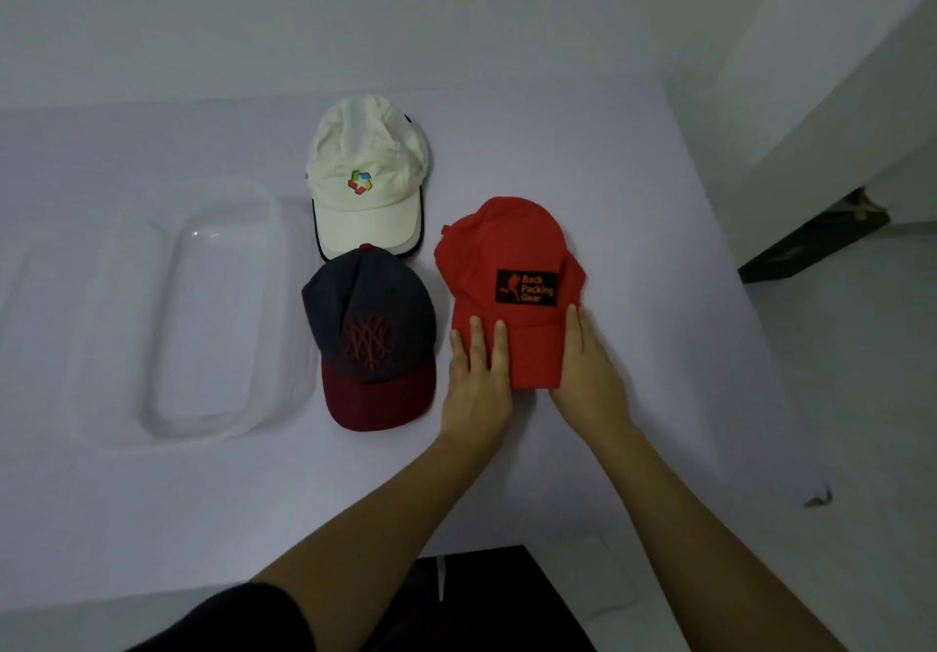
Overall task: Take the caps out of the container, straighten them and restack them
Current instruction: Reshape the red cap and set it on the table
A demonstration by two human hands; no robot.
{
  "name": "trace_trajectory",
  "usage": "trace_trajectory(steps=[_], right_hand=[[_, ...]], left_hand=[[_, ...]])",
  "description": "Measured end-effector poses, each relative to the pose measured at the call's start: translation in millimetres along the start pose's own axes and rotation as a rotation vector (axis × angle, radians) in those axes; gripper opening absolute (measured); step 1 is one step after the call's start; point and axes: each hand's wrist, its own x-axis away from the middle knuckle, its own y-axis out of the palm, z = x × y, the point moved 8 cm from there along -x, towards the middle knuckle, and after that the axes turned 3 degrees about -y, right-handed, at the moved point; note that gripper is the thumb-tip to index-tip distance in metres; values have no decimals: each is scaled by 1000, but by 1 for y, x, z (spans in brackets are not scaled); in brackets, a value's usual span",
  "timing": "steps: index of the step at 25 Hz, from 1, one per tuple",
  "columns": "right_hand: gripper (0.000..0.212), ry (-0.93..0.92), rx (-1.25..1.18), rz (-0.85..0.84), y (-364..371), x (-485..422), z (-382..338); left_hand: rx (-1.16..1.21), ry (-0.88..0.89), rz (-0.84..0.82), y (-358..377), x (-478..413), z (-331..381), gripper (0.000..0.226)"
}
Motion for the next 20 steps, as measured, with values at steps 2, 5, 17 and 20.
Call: trace_trajectory(steps=[2, 5, 17, 20], right_hand=[[69, -74, 40, 75, -8, 5, -8], [74, -137, -38, 218, -30, 16, -12], [53, -50, -671, 251, -61, 28, -33], [53, 8, -880, 223, -62, 31, -44]], left_hand=[[42, -10, 2, -10, -4, 0, 67], [153, 27, 140, -37, -10, 4, 78], [405, 152, 186, -66, 10, 39, 72], [660, 129, 120, -71, 16, 43, 67]])
